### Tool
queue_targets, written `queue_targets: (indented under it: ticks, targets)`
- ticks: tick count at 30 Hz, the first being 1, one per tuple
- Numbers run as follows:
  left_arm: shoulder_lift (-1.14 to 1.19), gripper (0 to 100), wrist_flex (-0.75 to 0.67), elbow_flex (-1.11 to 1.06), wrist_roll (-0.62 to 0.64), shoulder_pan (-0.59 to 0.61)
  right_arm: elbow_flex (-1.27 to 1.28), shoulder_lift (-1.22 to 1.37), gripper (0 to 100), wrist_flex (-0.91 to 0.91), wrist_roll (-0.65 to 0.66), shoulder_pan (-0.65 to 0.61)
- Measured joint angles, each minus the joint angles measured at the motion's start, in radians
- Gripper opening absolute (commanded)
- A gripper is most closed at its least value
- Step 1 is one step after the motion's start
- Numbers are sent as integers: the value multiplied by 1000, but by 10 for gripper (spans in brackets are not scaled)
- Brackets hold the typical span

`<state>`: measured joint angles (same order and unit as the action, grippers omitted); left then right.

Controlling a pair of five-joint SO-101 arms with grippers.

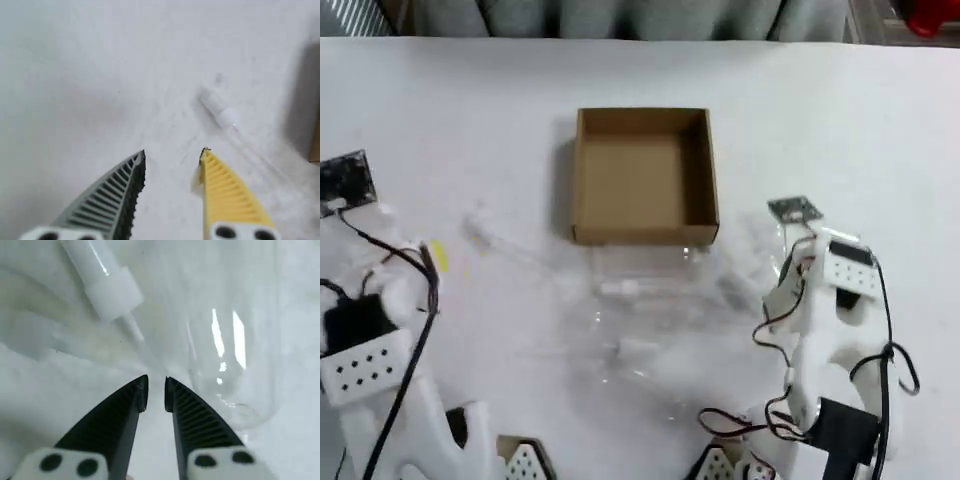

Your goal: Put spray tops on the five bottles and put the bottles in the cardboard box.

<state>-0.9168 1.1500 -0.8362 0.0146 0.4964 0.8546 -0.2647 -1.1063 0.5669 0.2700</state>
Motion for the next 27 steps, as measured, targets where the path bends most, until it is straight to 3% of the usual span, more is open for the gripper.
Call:
queue_targets:
  ticks: [10,18,21,27]
  targets:
    - [64,185,72,129,-9,6,95,-29,41,149,0,-12]
    - [428,186,253,402,-18,6,97,-29,44,158,0,-14]
    - [528,246,290,431,-18,6,97,-29,43,158,0,-14]
    - [535,301,351,417,-18,-118,98,-29,42,173,0,-14]
